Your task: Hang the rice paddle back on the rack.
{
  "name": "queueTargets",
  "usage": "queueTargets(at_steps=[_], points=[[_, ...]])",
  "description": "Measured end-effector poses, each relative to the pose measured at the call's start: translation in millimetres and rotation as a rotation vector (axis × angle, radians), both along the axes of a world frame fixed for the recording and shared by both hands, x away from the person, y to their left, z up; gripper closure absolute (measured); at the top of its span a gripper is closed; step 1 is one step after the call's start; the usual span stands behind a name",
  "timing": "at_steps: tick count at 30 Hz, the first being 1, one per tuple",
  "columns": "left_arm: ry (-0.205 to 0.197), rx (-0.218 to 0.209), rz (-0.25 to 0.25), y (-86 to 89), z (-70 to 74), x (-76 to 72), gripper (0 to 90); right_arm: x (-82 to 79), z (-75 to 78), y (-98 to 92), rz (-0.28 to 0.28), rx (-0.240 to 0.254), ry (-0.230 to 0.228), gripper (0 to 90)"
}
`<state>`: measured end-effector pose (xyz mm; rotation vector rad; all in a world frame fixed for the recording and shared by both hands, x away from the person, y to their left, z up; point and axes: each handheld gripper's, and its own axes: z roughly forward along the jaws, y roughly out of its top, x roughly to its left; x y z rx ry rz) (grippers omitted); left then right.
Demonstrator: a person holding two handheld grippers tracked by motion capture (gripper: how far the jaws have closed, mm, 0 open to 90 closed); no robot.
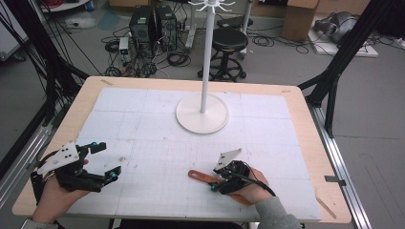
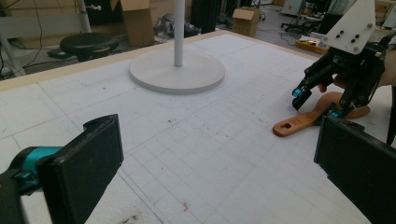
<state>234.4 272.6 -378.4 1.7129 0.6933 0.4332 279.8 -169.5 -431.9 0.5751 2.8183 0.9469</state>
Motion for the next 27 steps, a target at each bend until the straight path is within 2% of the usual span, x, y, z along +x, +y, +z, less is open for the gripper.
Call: queueTargets(at_steps=[3, 4, 8, 18, 21, 27], points=[[-0.002, 0.001, 0.004, 1.4, 0.9, -2.3, 1.8, -0.3, 0.5, 0.4, 0.001, -0.006, -0.002, 48.7], [-0.005, -0.001, 0.006, 1.9, 1.2, -3.0, 1.8, -0.9, 1.1, 1.2, 0.016, -0.010, -0.008, 52.5], [-0.007, -0.004, 0.009, 3.4, 2.2, -4.5, 1.8, -2.7, 2.0, 2.6, 0.042, -0.020, -0.016, 56.7], [-0.002, 0.003, 0.006, 1.4, 0.4, -2.9, 1.8, -0.5, 1.6, 1.4, 0.052, -0.007, -0.002, 60.1], [-0.002, 0.002, 0.006, 1.3, 0.9, -3.1, 1.8, -1.3, 2.0, 2.0, 0.064, -0.008, -0.001, 63.9], [0.003, 0.007, 0.004, 1.0, -0.9, -1.6, 1.8, -0.4, 2.2, 1.9, 0.068, -0.007, 0.006, 64.6]])
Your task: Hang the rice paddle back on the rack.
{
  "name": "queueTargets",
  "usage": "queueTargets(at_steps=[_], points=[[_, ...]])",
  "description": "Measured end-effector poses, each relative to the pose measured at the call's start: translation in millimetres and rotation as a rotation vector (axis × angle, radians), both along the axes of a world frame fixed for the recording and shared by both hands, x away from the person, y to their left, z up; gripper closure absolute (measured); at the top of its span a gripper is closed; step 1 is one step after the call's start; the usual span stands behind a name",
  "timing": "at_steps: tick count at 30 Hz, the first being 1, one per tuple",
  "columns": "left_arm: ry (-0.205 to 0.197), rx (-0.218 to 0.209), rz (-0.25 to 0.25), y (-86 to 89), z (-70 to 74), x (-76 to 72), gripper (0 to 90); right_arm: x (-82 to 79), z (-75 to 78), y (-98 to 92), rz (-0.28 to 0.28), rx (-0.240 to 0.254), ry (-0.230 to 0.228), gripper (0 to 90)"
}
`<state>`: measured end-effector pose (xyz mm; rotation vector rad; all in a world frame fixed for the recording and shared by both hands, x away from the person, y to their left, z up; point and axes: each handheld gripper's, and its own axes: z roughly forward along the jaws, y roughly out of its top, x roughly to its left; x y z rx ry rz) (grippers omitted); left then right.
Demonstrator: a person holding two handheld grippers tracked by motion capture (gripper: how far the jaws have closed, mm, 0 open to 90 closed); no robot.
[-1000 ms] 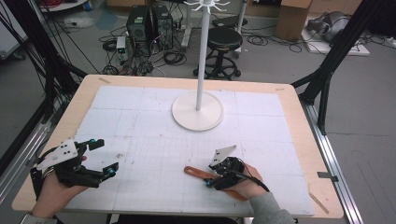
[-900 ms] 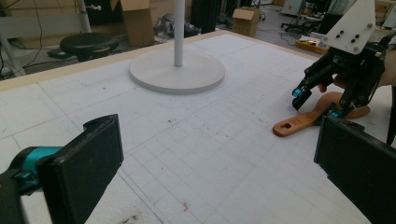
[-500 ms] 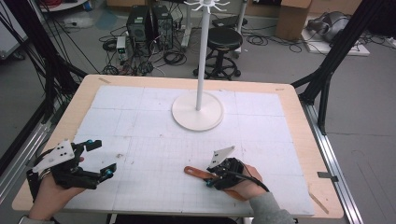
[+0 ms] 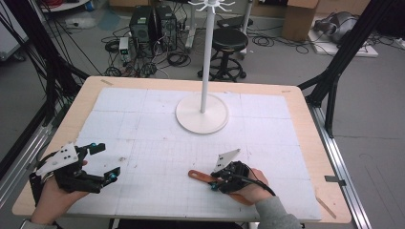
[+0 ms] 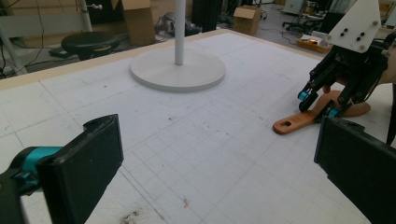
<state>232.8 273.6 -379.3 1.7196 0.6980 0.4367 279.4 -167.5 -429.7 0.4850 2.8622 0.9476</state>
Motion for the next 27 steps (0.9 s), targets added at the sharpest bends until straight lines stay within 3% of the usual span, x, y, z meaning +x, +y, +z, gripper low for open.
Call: queueTargets(at_steps=[15, 27], points=[[-0.003, -0.001, 0.001, 0.6, 0.8, -0.2, 1.8, -1.1, 2.7, 1.0, 0.013, -0.011, -0.028, 64.8], [-0.003, 0.004, 0.000, -0.7, 0.6, 0.0, 1.8, -1.7, 20.3, -8.7, -0.021, 0.085, -0.084, 64.9]])
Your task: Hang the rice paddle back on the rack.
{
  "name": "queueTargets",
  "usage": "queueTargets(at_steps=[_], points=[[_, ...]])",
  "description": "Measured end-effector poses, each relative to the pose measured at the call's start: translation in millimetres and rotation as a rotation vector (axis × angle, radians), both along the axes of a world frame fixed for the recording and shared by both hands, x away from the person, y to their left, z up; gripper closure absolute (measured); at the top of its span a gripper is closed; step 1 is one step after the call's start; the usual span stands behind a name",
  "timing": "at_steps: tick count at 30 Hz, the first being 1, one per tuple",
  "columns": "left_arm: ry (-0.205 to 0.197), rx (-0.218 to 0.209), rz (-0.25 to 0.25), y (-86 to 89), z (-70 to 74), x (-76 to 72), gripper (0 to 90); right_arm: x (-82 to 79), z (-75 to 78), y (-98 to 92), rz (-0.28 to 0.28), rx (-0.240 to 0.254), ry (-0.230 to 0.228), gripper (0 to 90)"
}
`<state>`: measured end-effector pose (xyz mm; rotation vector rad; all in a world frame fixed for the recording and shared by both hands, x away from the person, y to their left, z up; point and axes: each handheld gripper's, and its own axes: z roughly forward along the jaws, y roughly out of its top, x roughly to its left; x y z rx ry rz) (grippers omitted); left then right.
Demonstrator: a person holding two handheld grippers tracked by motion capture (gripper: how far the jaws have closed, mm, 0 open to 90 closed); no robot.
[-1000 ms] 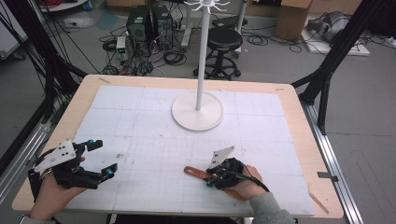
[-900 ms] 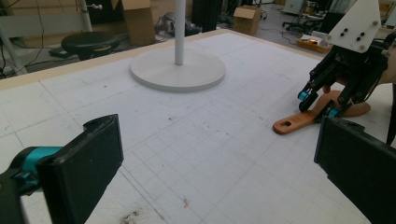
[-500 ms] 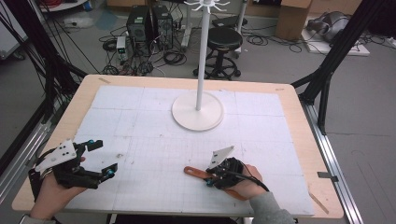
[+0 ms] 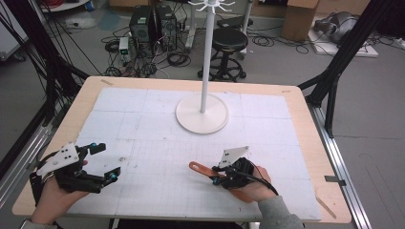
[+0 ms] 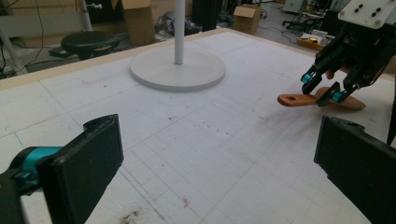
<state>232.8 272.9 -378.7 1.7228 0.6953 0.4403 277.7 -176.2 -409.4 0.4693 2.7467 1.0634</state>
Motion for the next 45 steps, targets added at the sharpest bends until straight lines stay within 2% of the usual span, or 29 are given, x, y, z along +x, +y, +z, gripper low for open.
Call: queueTargets(at_steps=[6, 12, 20, 26, 40, 43, 45], points=[[-0.003, 0.000, 0.007, 0.0, 0.7, -0.5, 1.8, 0.1, 5.6, -2.0, -0.010, 0.032, -0.028, 65.0], [-0.006, 0.007, 0.000, -1.2, 1.7, -0.8, 1.8, -0.9, 11.4, -5.2, -0.020, 0.068, -0.037, 65.0], [-0.006, 0.014, -0.006, -3.9, 1.8, -1.1, 1.8, -3.6, 22.3, -10.7, -0.017, 0.113, -0.089, 65.0], [-0.004, 0.012, -0.005, -3.5, 1.8, -1.1, 1.8, -4.6, 29.9, -17.2, -0.037, 0.150, -0.111, 65.0], [-0.002, 0.010, -0.007, -3.8, 1.1, -0.9, 1.8, -5.6, 45.6, -36.2, -0.059, 0.267, -0.122, 65.0], [-0.002, 0.008, -0.012, -3.7, 1.0, -1.1, 1.8, -5.3, 48.8, -41.0, -0.076, 0.298, -0.106, 65.0], [-0.002, 0.008, -0.009, -3.9, 1.0, -1.0, 1.8, -5.9, 50.6, -44.1, -0.082, 0.315, -0.112, 65.0]])
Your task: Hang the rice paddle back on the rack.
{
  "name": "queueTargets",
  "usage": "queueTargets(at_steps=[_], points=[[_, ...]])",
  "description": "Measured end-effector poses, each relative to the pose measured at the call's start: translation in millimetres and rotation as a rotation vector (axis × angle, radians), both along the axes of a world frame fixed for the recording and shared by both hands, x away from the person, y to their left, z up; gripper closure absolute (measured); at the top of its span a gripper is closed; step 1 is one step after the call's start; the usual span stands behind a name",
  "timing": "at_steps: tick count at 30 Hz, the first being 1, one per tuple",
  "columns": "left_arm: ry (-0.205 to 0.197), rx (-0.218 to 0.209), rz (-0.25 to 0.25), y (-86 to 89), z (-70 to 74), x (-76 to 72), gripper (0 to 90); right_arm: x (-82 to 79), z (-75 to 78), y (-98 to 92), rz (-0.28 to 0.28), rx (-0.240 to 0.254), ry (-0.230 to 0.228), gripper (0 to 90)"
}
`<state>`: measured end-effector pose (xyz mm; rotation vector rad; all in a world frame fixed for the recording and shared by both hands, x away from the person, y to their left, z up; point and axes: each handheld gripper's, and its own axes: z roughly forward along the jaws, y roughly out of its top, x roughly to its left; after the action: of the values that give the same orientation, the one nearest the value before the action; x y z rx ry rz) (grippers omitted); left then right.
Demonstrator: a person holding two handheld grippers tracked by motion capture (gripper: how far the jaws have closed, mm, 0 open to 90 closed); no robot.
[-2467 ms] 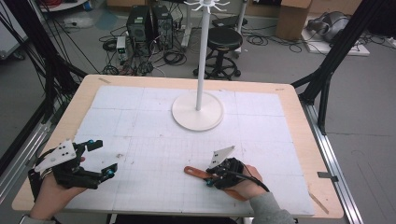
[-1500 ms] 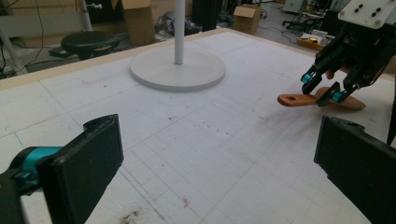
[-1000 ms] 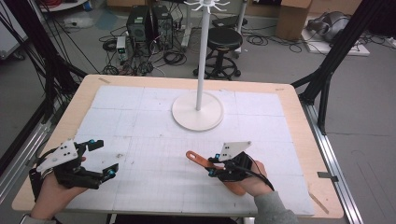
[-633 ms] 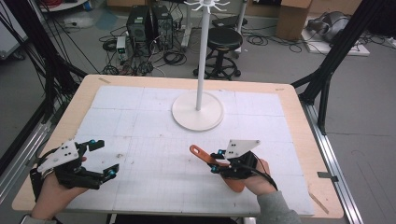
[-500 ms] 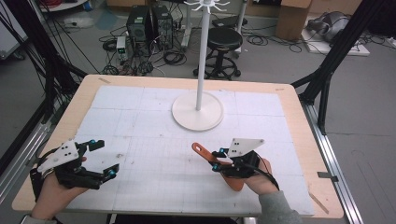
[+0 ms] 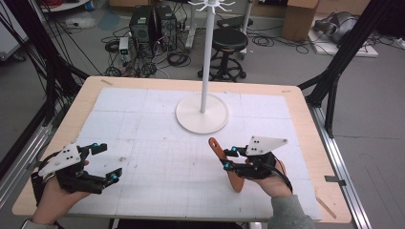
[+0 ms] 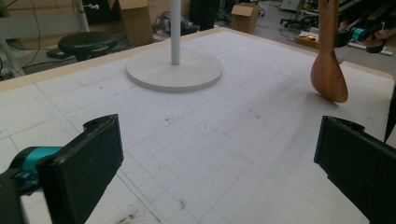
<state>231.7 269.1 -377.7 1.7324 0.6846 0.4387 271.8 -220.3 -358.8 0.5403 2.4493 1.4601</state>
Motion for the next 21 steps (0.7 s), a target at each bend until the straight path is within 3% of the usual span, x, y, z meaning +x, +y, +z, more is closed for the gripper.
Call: queueTargets(at_steps=[5, 12, 17, 21], points=[[0.001, 0.000, 0.001, -0.1, -0.4, 0.2, 1.8, -0.5, 5.4, -8.8, 0.002, 0.062, -0.012, 65.0], [-0.008, -0.005, -0.009, -3.5, 2.6, -0.8, 1.8, -2.7, 10.3, -13.3, 0.006, 0.088, -0.013, 65.0], [0.001, -0.007, -0.004, -2.7, 0.8, -0.3, 1.8, -3.7, 15.0, -17.4, 0.004, 0.114, -0.040, 65.0], [-0.003, -0.004, -0.006, -2.7, 1.5, -0.3, 1.8, -4.6, 17.5, -22.1, 0.003, 0.145, -0.029, 65.0]])
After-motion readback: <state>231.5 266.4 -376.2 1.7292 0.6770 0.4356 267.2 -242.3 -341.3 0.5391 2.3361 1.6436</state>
